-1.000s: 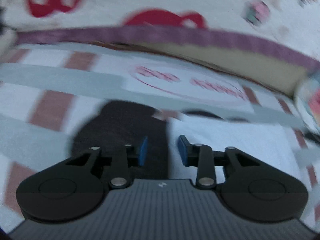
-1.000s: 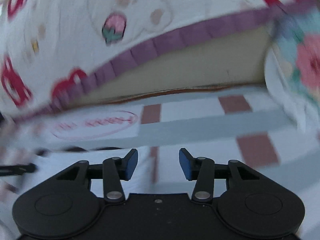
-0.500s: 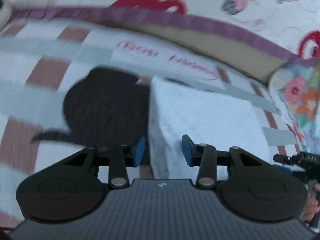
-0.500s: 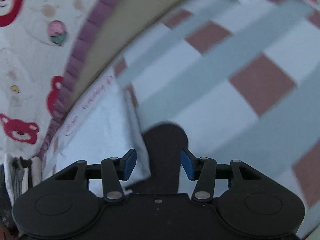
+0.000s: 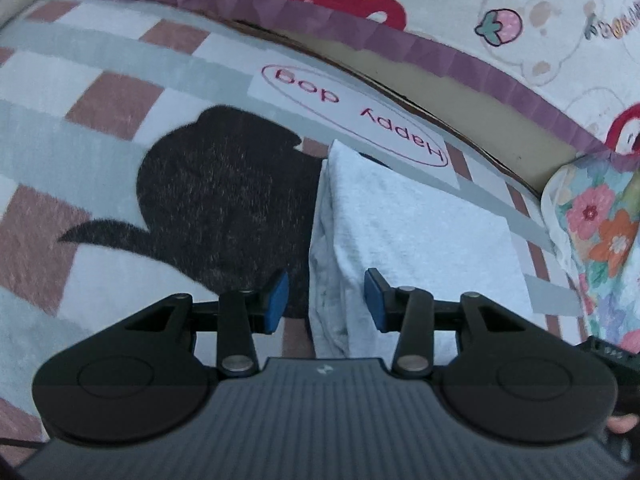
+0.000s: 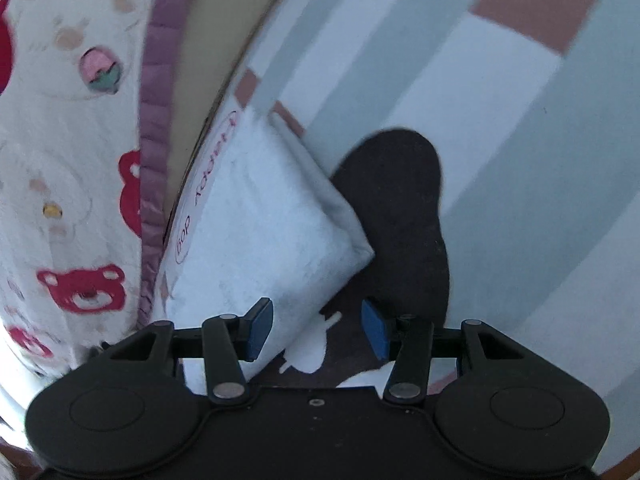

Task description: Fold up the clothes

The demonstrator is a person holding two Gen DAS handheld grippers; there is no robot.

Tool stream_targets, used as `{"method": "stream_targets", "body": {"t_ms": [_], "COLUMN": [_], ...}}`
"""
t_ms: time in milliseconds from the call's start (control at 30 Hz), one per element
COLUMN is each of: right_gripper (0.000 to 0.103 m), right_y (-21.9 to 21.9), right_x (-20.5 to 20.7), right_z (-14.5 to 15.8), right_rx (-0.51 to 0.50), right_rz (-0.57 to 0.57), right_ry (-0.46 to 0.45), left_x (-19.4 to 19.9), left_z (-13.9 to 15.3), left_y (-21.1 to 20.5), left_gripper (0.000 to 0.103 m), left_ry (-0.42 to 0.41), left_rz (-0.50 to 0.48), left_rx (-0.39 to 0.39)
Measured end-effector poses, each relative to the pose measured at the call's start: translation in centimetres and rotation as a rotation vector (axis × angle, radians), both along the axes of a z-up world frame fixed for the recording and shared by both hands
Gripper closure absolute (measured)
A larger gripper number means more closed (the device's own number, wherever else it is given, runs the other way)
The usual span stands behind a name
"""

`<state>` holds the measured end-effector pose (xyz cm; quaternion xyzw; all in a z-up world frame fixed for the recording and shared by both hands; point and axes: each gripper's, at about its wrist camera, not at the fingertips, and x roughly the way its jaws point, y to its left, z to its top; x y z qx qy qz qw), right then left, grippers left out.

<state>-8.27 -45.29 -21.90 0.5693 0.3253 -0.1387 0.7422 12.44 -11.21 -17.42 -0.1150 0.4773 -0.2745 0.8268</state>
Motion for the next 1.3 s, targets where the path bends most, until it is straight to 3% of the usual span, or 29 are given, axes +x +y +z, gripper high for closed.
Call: {"method": "stream_targets", "body": {"t_ms": [33,100,133,233,267,300,333,433,600,633,667,733,767,800,967,1300], "right_gripper": [0.050,0.079,0.081,0.080,0.074,0.056,0.051,0.049,0.051,0.054,0.068,0.085,0.100,0.103,0.103,0.103], "right_y": [0.5,1.8,2.6,3.7,3.9,3.7,3.5,2.9,2.0,1.8,1.7,1.7,1.6,1.6,-0.6,-3.4], "right_x": [0.4,1.2,2.4,6.3,7.6,9.1,10.6,11.9,14.1,14.5,14.9,14.6,14.5,14.3,13.1,8.0], "right_z": [1.0,3.4,4.8,7.3,7.9,7.4,7.0,5.8,3.9,3.6,3.2,3.3,3.4,3.5,4.0,5.7], "right_rx": [-0.083,-0.273,-0.396,-0.693,-0.779,-0.831,-0.879,-0.911,-0.963,-0.974,-0.983,-0.982,-0.981,-0.976,-0.902,-0.880], "right_rz": [0.049,0.160,0.235,0.378,0.414,0.449,0.482,0.497,0.522,0.526,0.531,0.542,0.546,0.537,0.443,0.271], "right_ry": [-0.001,-0.002,-0.009,-0.038,-0.047,-0.036,-0.026,-0.029,-0.035,-0.036,-0.037,-0.048,-0.053,-0.054,-0.073,-0.059], "left_x": [-0.1,-0.1,-0.1,-0.1,-0.3,-0.5,-0.8,-1.6,-2.5,-2.6,-2.7,-2.8,-2.8,-2.9,-3.1,-2.9], "left_z": [0.0,0.0,0.0,0.3,0.5,0.9,1.2,2.4,2.8,2.7,2.6,2.4,2.3,2.2,2.1,1.6], "left_y": [-0.1,-0.3,-0.4,-0.6,-0.6,-0.6,-0.7,-0.9,-2.0,-2.4,-2.8,-3.4,-3.6,-3.9,-4.6,-4.3], "left_gripper": [0.061,0.059,0.059,0.059,0.059,0.059,0.059,0.059,0.059,0.059,0.059,0.059,0.059,0.059,0.059,0.059], "left_ry": [-0.016,-0.028,-0.029,-0.046,-0.061,-0.088,-0.115,-0.196,-0.234,-0.236,-0.238,-0.232,-0.229,-0.226,-0.245,-0.235], "left_rz": [-0.006,-0.008,-0.006,0.007,0.019,0.027,0.034,0.056,-0.002,-0.015,-0.027,-0.036,-0.040,-0.045,-0.056,-0.052], "left_rx": [0.010,0.024,0.028,0.041,0.047,0.055,0.062,0.085,0.100,0.108,0.117,0.114,0.113,0.111,0.140,0.159]}}
